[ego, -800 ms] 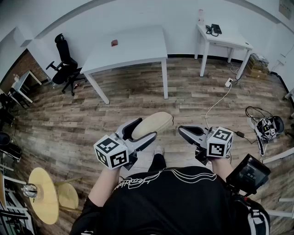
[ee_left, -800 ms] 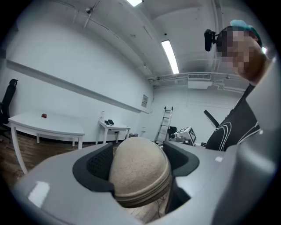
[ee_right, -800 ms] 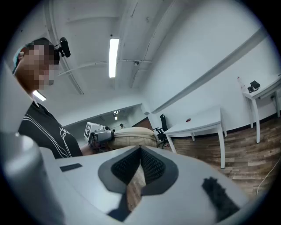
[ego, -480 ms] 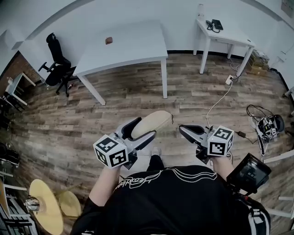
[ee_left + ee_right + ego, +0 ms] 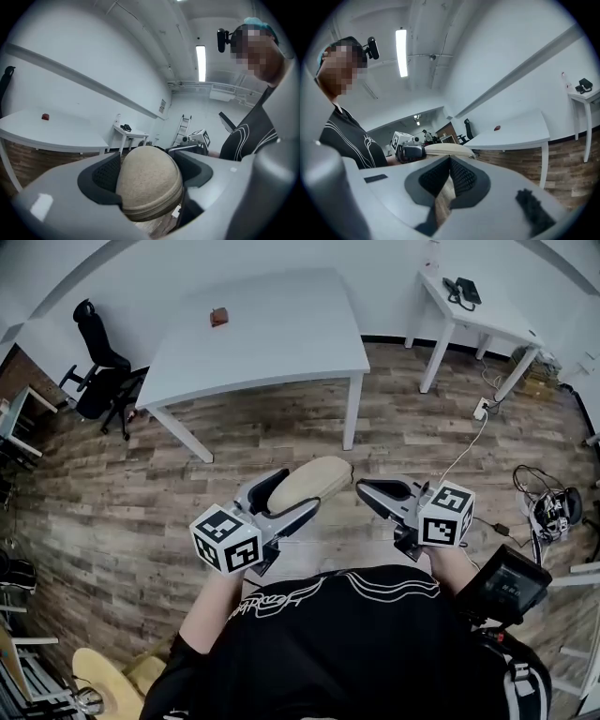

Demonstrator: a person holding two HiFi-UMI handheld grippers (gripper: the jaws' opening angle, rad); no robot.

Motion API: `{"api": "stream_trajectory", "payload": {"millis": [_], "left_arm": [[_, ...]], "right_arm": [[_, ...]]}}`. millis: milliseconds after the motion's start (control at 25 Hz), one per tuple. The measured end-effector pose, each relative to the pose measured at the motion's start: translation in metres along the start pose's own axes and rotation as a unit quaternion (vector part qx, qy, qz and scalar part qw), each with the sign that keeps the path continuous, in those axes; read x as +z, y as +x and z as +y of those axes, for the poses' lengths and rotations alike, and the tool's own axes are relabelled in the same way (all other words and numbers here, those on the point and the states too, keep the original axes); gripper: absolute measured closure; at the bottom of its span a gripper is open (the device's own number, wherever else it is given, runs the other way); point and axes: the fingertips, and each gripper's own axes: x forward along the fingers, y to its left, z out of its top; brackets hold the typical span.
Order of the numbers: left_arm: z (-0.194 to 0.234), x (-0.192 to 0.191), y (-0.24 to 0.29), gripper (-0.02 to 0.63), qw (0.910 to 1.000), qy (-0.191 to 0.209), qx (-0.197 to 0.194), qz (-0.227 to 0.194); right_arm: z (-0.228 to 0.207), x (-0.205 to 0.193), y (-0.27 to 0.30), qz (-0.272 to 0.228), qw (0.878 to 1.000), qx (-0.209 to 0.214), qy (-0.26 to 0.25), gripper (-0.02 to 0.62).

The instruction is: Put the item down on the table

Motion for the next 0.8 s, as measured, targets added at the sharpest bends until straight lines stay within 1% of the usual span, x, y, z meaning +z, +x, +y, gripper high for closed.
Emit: {"api": "stream_trajectory", "payload": {"millis": [160,320,440,640,800], "left_arm": [[0.053,0.022,0.003,0.238,0.9999,0.013,0.007,0.003],[0.090,0.041,0.011,0.238,0.9997,0.018,0.018,0.005],[0.113,0.051,0.023,0.239,0.9991,0.032,0.025,0.011],[0.152,0.063,0.055,0.238,0.9981,0.050,0.035,0.013],[0.189,0.079,0.089,0.238,0.9967,0.067,0.043,0.015]], "right_arm": [[-0.028,0.025,0.038,0.000,1.000,0.001,-0.008,0.586],[-0.056,0.039,0.052,0.000,1.000,-0.008,-0.002,0.586],[-0.077,0.042,0.056,0.000,1.000,-0.013,0.008,0.586],[-0.115,0.049,0.069,0.000,1.000,-0.009,0.020,0.586],[-0.165,0.066,0.085,0.000,1.000,0.001,0.026,0.586]]}}
